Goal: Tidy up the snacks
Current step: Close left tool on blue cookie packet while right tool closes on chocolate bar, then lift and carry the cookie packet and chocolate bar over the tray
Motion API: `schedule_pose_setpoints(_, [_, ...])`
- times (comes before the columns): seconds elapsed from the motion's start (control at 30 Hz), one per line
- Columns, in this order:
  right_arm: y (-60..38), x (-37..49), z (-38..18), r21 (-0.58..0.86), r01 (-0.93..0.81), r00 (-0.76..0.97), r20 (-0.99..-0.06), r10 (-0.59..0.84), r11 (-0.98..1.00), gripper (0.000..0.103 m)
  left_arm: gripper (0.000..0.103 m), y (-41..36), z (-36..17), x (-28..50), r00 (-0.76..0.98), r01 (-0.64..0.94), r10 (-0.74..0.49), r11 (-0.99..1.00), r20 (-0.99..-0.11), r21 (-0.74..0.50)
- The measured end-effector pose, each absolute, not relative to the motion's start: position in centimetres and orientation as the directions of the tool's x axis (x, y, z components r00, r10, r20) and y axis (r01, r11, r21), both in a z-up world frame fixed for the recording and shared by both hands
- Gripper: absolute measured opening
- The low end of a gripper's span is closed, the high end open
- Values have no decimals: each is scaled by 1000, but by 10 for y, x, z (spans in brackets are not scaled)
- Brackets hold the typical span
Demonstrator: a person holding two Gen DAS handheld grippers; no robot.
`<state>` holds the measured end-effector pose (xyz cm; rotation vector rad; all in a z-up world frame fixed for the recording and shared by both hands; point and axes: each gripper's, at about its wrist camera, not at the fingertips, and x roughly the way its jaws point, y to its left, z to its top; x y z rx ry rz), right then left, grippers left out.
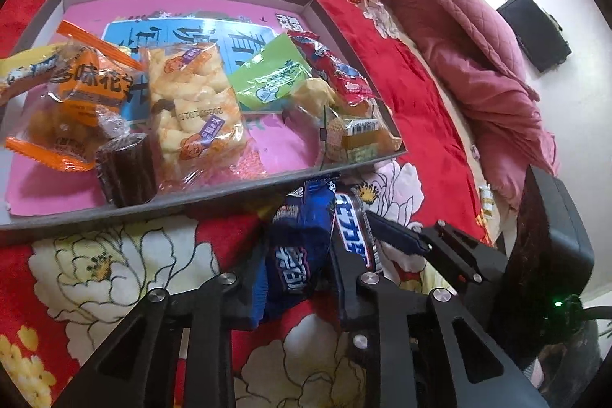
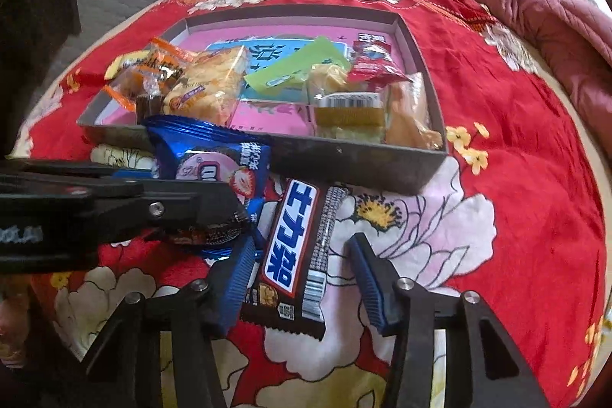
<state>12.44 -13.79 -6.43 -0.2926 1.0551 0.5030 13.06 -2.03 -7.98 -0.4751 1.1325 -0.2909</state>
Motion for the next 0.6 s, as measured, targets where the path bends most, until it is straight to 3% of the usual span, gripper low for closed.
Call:
schedule_pose_setpoints(0.07, [-135,125,-65,-9,-537,404,-880,248,844,50,26,-19,-79,128,402,-16,-452,866,-796,-500])
schedule_pose_setpoints(0.13, [-132,127,-66,-11,-548,406,-877,255,836,38,24,-17,-78,126,405,-19,-449,867,-796,-498])
schedule_pose_setpoints(0.23, [-133,129,-64,8,-553,398,-876,273,833,32,24,-17,-76,123,412,-19,-445,868,-795,-496])
schedule_pose_setpoints(0.6, [-145,119,-42,188,-561,352,-828,437,806,30,24,7,-49,108,469,-46,-425,864,-775,-502])
